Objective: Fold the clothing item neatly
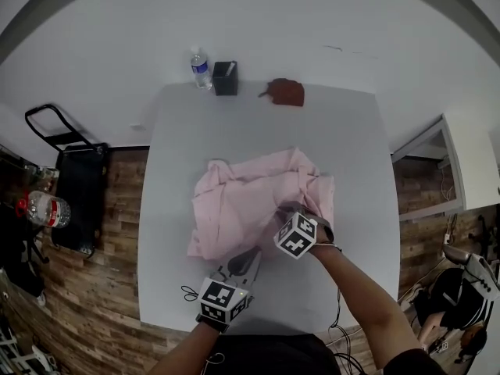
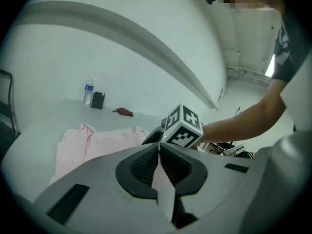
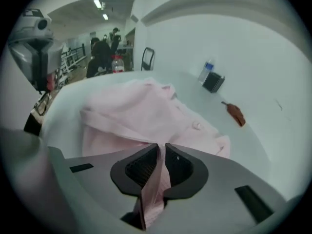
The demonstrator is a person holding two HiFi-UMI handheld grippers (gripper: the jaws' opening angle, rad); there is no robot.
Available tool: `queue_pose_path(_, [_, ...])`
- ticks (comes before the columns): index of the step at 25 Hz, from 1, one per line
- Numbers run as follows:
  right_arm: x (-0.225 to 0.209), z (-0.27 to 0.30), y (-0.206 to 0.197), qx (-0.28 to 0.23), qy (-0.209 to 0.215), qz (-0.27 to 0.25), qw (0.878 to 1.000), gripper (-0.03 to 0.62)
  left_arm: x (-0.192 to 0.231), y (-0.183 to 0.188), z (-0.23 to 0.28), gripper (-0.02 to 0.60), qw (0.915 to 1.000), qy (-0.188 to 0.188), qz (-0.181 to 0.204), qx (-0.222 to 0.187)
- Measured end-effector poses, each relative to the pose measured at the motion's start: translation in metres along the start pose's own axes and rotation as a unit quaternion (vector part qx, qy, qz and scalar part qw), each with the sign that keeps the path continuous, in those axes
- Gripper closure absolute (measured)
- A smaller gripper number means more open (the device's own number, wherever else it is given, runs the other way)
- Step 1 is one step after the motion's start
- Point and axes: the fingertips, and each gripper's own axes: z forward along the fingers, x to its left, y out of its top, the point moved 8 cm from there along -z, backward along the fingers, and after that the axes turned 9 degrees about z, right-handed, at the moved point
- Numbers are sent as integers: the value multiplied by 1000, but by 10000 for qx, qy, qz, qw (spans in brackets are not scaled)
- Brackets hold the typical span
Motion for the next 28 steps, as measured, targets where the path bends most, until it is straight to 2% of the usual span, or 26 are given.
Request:
queue_pose_path(1, [0,10,-5,229,72,-101,9997,552,3,-5,5,565,9999,2,-108,66])
queue_pose_path(3, [0,8,-7,224,243,-123,9994,443,6,-10,13,563,9995,15,-274,136])
queue_pose_path(5, [-5,-19,4,-248,408,198,9987,413,9,-10,18,564,9992,10,-376,116])
queue_pose_path(7, [-9,-56,19,-934,537,701,9917,411,12,-4,19,565,9989,9,-469,45])
queue_pose_path(10, [-1,-108,35,-1985,735,1418,9670,423,12,16,17,565,9987,-11,-506,-66])
queue_pose_path(11, [5,-121,36,-2221,733,1612,9588,476,11,25,15,565,9990,13,-442,-98])
queue_pose_path(12, [11,-132,35,-2389,665,1792,9520,535,9,35,13,565,9993,70,-347,-117])
queue_pose_path(15, [27,-150,26,-2687,337,2217,9367,565,-1,57,6,565,9993,345,-93,-114])
queue_pose_path(18, [40,-163,25,-2919,146,2333,9274,565,-13,74,-2,571,9984,497,22,-255])
queue_pose_path(23, [47,-194,32,-3356,29,2427,9102,577,-39,96,-15,575,9965,359,465,-589])
queue_pose_path(28, [50,-201,32,-3387,28,2464,9081,580,-50,101,-16,577,9956,415,565,-619])
